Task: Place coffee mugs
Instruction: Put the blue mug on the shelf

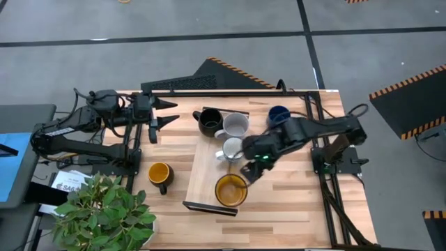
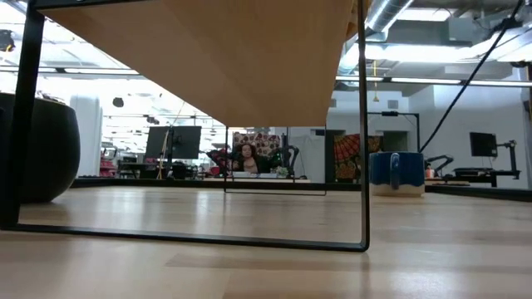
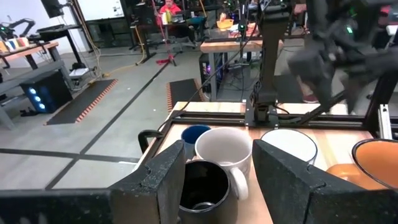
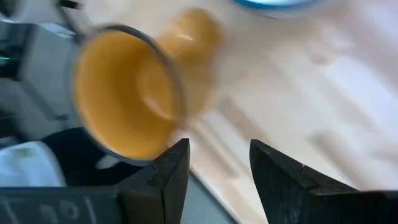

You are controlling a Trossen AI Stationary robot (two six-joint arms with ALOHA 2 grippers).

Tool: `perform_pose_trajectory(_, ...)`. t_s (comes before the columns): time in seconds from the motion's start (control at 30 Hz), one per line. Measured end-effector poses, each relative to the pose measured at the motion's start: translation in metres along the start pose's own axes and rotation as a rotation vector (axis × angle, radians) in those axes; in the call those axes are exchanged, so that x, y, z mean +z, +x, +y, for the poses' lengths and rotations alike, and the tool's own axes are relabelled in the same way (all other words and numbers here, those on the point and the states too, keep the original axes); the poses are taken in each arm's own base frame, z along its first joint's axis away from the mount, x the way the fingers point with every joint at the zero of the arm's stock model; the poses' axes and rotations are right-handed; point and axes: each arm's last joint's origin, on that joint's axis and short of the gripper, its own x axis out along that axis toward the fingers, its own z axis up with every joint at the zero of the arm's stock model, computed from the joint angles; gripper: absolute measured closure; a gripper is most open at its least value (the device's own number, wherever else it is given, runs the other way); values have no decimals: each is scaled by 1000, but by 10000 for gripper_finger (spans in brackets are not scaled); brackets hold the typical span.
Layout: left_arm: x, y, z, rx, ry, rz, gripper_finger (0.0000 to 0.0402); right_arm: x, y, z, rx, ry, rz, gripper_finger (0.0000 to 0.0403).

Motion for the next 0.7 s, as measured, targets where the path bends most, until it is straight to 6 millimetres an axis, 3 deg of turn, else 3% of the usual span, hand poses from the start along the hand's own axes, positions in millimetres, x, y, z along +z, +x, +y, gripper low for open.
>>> perform_pose_trajectory(0.1, -2, 0, 0, -1, 2, 18, 228, -15, -16, -18, -153, 29, -27, 215)
perform_pose_trajectory(0.2, -3, 0, 0, -2, 4, 33, 228, -19, -18, -32, -184, 54, -105, 218)
perform_pose_trajectory(0.37, -4, 1, 1, 31, 5, 47, 228, -21, -4, -80, -326, 155, -107, 235)
perform_pose_trajectory(0.5, -4, 1, 2, 77, -4, 47, 228, -10, 17, -127, -331, 235, -141, 269)
perform_pose_trajectory(0.7, -4, 0, 5, 176, -79, 48, 228, 22, 37, -207, -331, 317, -294, 346)
